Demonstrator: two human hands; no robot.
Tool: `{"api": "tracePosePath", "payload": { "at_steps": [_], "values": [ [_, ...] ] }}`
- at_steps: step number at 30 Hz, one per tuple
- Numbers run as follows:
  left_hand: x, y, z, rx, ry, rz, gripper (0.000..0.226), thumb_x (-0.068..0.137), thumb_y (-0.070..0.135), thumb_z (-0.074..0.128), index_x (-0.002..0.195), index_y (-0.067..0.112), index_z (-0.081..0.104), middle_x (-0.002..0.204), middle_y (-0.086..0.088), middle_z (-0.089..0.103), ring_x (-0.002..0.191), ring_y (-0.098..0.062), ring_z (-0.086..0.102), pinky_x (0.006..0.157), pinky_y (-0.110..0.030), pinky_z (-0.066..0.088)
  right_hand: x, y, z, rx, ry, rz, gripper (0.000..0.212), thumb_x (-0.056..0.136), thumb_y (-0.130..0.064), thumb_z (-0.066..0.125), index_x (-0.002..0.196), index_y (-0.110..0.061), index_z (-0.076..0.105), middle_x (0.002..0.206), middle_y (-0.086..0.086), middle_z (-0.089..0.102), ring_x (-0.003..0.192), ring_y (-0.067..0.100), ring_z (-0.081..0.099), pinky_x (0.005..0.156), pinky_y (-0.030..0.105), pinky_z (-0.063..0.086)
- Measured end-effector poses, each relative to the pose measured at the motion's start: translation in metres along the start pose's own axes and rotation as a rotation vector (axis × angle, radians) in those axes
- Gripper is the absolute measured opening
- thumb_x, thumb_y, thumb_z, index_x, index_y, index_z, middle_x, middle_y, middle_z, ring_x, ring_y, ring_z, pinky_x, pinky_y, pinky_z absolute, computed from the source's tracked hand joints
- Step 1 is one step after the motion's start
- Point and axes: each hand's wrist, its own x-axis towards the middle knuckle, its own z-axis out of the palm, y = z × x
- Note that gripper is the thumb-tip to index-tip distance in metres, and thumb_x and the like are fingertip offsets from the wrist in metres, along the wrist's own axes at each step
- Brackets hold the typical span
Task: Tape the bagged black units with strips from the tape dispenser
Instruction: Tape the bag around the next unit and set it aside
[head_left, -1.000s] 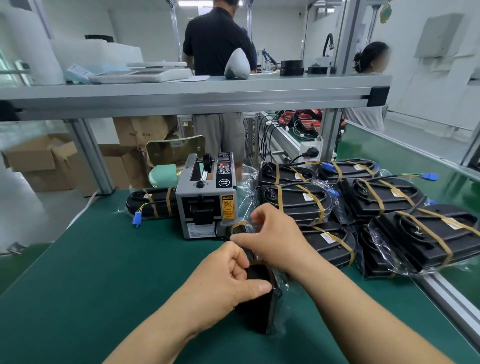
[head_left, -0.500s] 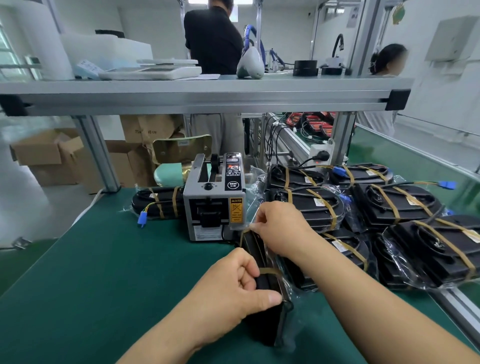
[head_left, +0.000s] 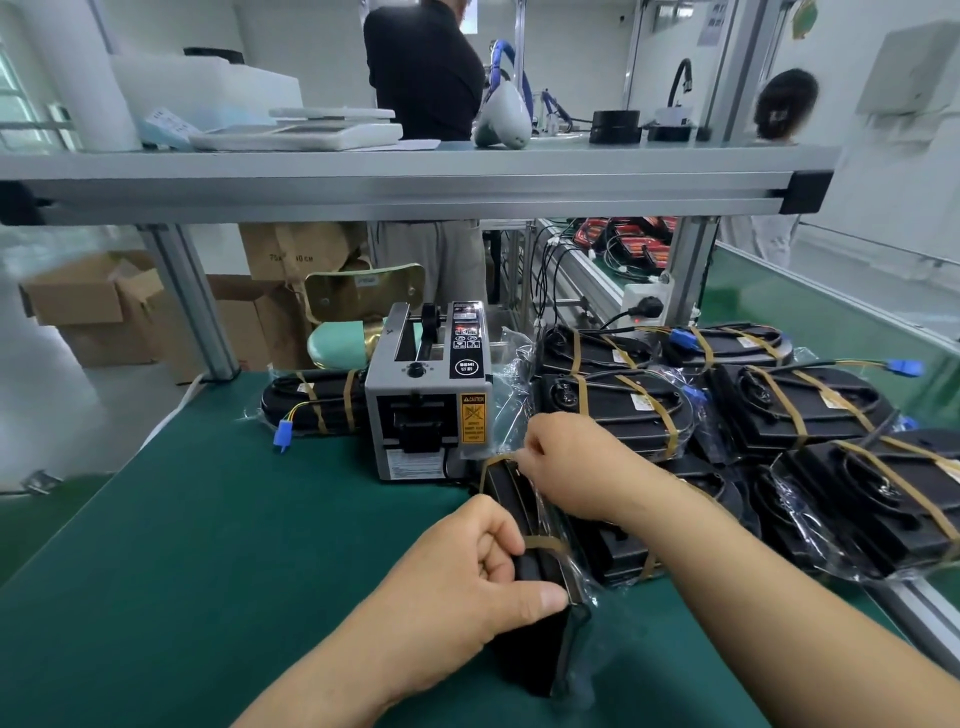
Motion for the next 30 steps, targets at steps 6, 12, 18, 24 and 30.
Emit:
{"api": "tracePosePath", "payload": {
  "at_steps": [6,12,18,24,30],
  "values": [
    [0.006,-0.001,-0.007,-0.15,-0.025,-0.04,0.028,0.068,0.043,0.079,0.078,0.024,0.061,0.06,0.01,0.057,0.05,-0.007,0.045,0.05,-0.018,0.04,0.001,0.017,0.014,0.46,-0.005,0.086,0.018,0.095,-0.02,0.051,0.079,-0.013,0.049,0.067,0.007,0.045,0.061,0.019,0.039,0.056,0.031,0.034],
    [0.074,-0.031,-0.052,-0.739,0.611,-0.341,0.014,0.095,0.023,0.064,0.084,0.015,0.066,0.064,0.004,0.056,0.051,-0.005,0.044,0.049,-0.018,0.038,0.003,0.029,0.015,0.55,-0.049,0.082,0.026,0.1,-0.025,0.051,0.076,-0.015,0.049,0.062,0.005,0.05,0.053,0.016,0.045,0.052,0.029,0.043],
    [0.112,-0.033,-0.065,-0.957,0.637,-0.464,0.021,0.097,0.022,0.061,0.077,0.015,0.06,0.042,0.007,0.056,0.038,0.0,0.051,0.053,-0.018,0.035,0.001,0.031,0.016,0.568,-0.056,0.068,0.026,0.102,-0.027,0.051,0.079,-0.014,0.052,0.061,0.002,0.052,0.049,0.013,0.046,0.048,0.024,0.043],
    [0.126,-0.025,-0.059,-1.026,0.697,-0.478,0.018,0.096,0.013,0.06,0.078,0.016,0.057,0.043,0.004,0.059,0.029,-0.001,0.05,0.049,-0.019,0.035,0.0,0.027,0.016,0.55,-0.042,0.053,0.026,0.102,-0.027,0.051,0.079,-0.014,0.051,0.061,0.002,0.054,0.044,0.009,0.046,0.047,0.023,0.041],
    [0.123,-0.021,-0.049,-1.029,0.882,-0.405,0.019,0.091,0.01,0.06,0.072,0.013,0.055,0.061,0.001,0.056,0.051,-0.007,0.05,0.049,-0.021,0.035,-0.002,0.023,0.016,0.538,-0.038,0.037,0.026,0.102,-0.026,0.05,0.081,-0.013,0.052,0.058,0.002,0.055,0.035,0.003,0.044,0.039,0.015,0.037]
  ]
}}
